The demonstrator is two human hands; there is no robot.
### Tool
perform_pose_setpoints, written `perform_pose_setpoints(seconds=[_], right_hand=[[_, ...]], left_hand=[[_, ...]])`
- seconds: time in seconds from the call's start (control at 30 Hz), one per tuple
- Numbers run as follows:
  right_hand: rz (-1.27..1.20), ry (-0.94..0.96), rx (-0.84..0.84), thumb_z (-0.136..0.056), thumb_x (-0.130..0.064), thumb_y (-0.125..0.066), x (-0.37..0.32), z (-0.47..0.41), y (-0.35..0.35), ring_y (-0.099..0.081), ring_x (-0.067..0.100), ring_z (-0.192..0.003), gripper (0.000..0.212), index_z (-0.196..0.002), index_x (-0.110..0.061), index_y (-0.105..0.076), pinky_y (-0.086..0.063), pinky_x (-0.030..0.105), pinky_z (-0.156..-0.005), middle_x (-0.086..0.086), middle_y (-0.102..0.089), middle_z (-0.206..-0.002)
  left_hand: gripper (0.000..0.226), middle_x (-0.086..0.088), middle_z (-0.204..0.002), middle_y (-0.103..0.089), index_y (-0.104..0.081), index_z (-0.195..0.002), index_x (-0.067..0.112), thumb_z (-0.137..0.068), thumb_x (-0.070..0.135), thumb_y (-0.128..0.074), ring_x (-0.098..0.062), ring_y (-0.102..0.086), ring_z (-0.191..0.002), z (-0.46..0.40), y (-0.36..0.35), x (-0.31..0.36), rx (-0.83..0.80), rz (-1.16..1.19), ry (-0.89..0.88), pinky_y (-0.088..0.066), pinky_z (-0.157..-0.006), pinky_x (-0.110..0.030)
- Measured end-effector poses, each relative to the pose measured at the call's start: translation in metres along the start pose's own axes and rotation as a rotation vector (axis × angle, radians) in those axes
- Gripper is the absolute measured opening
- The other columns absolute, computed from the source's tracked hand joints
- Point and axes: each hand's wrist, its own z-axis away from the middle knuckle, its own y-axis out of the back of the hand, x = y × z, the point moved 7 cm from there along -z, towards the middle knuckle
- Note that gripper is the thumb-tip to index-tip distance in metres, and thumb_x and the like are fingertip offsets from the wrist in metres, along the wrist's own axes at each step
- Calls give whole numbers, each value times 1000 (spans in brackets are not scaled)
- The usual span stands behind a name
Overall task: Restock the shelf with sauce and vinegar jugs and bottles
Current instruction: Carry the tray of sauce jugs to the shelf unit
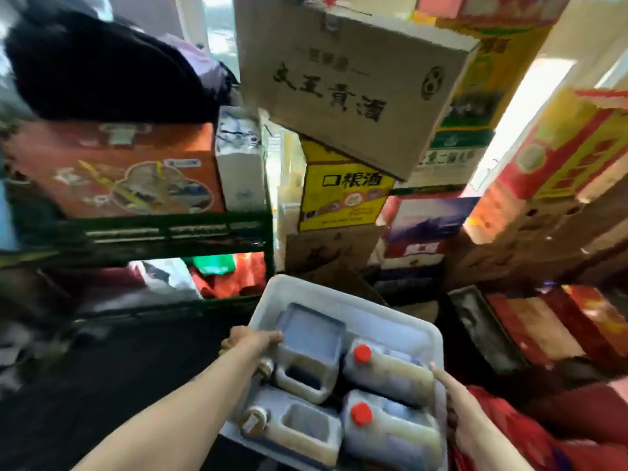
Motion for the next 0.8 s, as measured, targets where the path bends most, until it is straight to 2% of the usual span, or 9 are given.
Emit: perform_pose_setpoints(seconds=[0.07, 0.13, 0.2, 0.3, 0.5, 0.6, 0.63, 0.73, 0.8], right_hand=[[148, -39, -63, -67, -55, -82, -3, -22, -44, -63, 32, -69, 76, -114, 3, -70, -47, 33, -54, 23, -70, -100], [271, -56, -120, -59, -56, -87, -6, -39, -92, -65, 35, -80, 88, -121, 4, -67, -54, 41, -66, 25, -68, -114], [381, -38, -175, -53, -52, -91, -11, -48, -141, -70, 41, -94, 84, -115, 1, -70, -56, 54, -89, 24, -71, -111], [556, -34, -303, -51, -52, -90, -11, -48, -218, -70, 43, -98, 76, -106, -2, -74, -53, 56, -97, 22, -74, -105], [763, 6, -441, -52, -42, -90, 9, -21, -356, -70, 43, -96, 73, -108, 1, -72, -54, 58, -94, 23, -72, -107], [841, -5, -522, -65, -27, -86, 32, 8, -424, -74, 36, -74, 50, -102, 3, -71, -61, 52, -67, 18, -75, -88], [875, 11, -536, -68, -24, -84, 39, 16, -445, -74, 36, -75, 44, -101, 2, -72, -62, 52, -66, 18, -75, -89], [1073, 113, -628, -76, -39, -80, 56, 46, -505, -66, 40, -112, 47, -110, -7, -74, -50, 59, -101, 22, -69, -119], [1137, 161, -702, -86, -38, -73, 66, 61, -547, -63, 40, -116, 41, -117, -12, -71, -47, 58, -105, 22, -68, -120]], left_hand=[[97, -20, -121, -62, -59, -122, 1, -45, 49, -94, -38, -59, -110, -11, 40, -44, 59, 72, 80, -52, -96, -46], [95, -21, -124, -61, -57, -125, -1, -51, 46, -94, -39, -59, -114, -9, 74, -94, 123, 173, 156, -51, -97, -46], [91, -21, -128, -60, -55, -127, 0, -57, 45, -93, -39, -56, -118, 1, 103, -142, 192, 281, 228, -49, -99, -47], [92, -21, -131, -58, -53, -130, 0, -60, 46, -92, -39, -55, -120, 18, 135, -210, 283, 417, 329, -48, -100, -47], [90, -20, -128, -62, -57, -127, 0, -60, 51, -91, -38, -59, -117, 54, 175, -318, 418, 639, 522, -50, -98, -44], [83, -18, -117, -69, -65, -117, 2, -55, 49, -93, -36, -64, -108, 60, 191, -367, 451, 761, 610, -53, -94, -42], [80, -17, -114, -70, -66, -113, 2, -54, 47, -94, -35, -66, -105, 60, 197, -382, 456, 799, 634, -54, -93, -42], [79, -17, -115, -69, -66, -113, 2, -53, 44, -94, -36, -65, -105, 48, 220, -425, 469, 927, 682, -53, -94, -42], [81, -17, -115, -68, -65, -115, 3, -51, 44, -94, -36, -64, -106, 38, 243, -448, 474, 978, 705, -53, -94, -43]])
